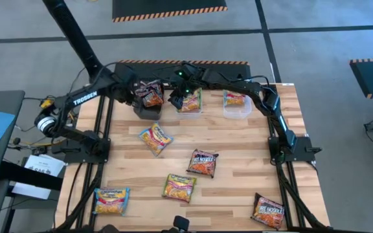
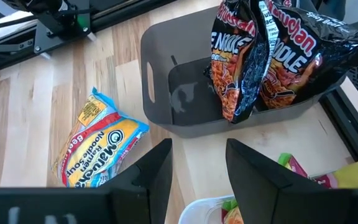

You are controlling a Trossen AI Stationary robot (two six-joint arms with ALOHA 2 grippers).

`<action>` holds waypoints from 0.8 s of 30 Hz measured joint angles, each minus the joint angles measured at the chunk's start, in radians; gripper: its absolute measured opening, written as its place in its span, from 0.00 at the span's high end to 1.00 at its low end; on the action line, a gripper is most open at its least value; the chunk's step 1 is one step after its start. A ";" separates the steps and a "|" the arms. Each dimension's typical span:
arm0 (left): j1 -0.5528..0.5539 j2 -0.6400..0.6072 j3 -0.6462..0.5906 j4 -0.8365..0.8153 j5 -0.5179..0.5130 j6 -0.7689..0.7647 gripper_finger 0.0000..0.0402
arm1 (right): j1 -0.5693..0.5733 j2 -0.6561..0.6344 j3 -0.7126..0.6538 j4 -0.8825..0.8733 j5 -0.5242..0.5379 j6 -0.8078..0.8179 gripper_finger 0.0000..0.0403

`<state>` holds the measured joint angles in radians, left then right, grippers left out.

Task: Sort Maruchan noodles
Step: Adjust the black noodle pack in the black bin

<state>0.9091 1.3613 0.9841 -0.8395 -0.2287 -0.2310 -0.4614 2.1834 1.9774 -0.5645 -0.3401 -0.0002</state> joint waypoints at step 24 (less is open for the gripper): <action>0.022 0.131 -0.008 0.150 0.169 -0.014 0.76 | 0.000 0.000 0.000 0.000 0.000 0.000 0.56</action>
<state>0.9306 1.4925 0.9764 -0.6893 -0.0594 -0.2455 -0.4614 2.1830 1.9770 -0.5644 -0.3397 0.0002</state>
